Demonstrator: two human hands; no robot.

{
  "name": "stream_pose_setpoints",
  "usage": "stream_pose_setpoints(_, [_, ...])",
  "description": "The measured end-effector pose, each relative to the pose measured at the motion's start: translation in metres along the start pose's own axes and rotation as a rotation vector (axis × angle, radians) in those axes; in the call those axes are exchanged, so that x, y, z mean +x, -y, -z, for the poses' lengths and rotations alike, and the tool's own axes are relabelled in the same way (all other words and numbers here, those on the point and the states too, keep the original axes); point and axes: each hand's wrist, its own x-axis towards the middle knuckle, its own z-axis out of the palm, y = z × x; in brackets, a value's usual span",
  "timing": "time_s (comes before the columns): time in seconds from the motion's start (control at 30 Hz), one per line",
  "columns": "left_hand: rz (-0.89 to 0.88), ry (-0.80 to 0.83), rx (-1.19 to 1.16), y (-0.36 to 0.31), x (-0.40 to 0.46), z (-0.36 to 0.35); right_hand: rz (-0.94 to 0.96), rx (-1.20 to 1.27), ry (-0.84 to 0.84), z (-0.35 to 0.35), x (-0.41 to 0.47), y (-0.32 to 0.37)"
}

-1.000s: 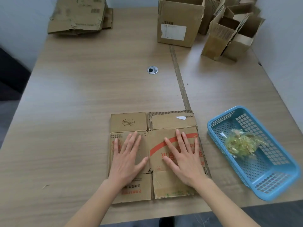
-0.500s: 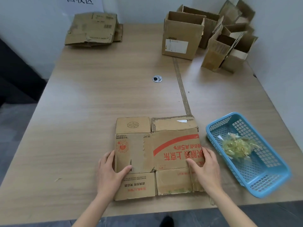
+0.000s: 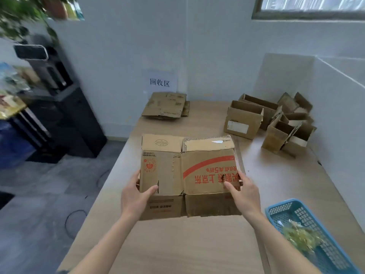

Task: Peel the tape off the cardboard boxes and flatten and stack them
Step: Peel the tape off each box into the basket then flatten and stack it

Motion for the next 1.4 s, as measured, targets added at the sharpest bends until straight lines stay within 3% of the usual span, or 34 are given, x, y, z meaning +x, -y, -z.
stream_pose_setpoints(0.33, [-0.163, -0.299, -0.118, -0.052, 0.052, 0.245, 0.36, 0.068, 0.045, -0.022, 0.031, 0.263])
stream_pose_setpoints(0.73, [-0.198, -0.505, -0.026, 0.031, 0.088, 0.524, 0.542, 0.188, 0.115, -0.178, -0.033, 0.501])
stream_pose_setpoints(1.13, [-0.098, -0.616, 0.052, 0.112, 0.142, 0.653, 0.615, 0.198, 0.24, -0.314, -0.035, 0.633])
stream_pose_setpoints(1.4, [-0.121, -0.568, 0.136, 0.134, 0.256, 0.692, 0.548, 0.236, 0.249, -0.405, 0.039, 0.67])
